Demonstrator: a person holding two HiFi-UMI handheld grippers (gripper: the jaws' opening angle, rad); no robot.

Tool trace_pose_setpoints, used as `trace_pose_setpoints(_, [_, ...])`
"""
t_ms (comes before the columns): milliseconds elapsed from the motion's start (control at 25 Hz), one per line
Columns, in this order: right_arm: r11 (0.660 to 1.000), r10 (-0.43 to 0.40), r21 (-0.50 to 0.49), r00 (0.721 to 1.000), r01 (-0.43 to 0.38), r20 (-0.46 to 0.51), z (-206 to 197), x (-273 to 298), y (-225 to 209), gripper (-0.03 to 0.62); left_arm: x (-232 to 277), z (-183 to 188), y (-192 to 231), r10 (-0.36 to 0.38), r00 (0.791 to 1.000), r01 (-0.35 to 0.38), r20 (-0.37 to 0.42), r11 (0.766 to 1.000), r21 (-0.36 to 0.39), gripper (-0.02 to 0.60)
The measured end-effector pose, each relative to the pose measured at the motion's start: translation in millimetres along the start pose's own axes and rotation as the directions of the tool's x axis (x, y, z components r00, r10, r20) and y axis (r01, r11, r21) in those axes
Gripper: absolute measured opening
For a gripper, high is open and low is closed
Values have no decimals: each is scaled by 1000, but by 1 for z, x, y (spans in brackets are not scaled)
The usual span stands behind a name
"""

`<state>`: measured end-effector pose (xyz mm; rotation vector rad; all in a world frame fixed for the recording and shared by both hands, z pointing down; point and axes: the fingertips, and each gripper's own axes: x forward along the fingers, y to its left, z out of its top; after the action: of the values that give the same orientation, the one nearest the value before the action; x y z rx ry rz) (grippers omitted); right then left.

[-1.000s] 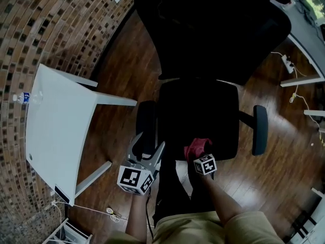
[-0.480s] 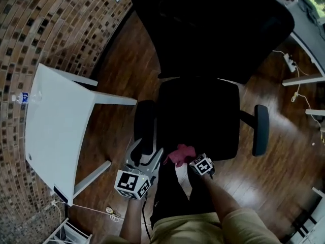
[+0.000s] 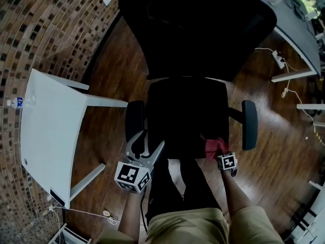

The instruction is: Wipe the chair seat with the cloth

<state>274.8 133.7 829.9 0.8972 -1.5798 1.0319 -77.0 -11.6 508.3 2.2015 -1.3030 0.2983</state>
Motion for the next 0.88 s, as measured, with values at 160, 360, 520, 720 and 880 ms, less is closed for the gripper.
trace_pose_setpoints(160, [943,321,-122,944,-311,76,42,33,156,20,-15,-1,7,36,999,-36,5,999,-5,282])
trace_pose_setpoints(360, [731,609,-358,792,-581,-42,74,64,352,20,-37,-5,28,91,996,-91,-13,996,-4,282])
trace_pose_setpoints(520, [579,546,-586,803,-567,-239,61,79,381,20,-50,-19,41,125,992,-125,-26,992,-10,282])
trace_pose_setpoints(720, [724,366,-512,886,-463,-283,17,80,259,20,-43,-40,46,126,991,-128,-46,990,-56,279])
trace_pose_setpoints(880, [899,242,-300,933,-319,-268,-32,50,106,20,-17,-32,24,50,997,-56,-61,993,-99,281])
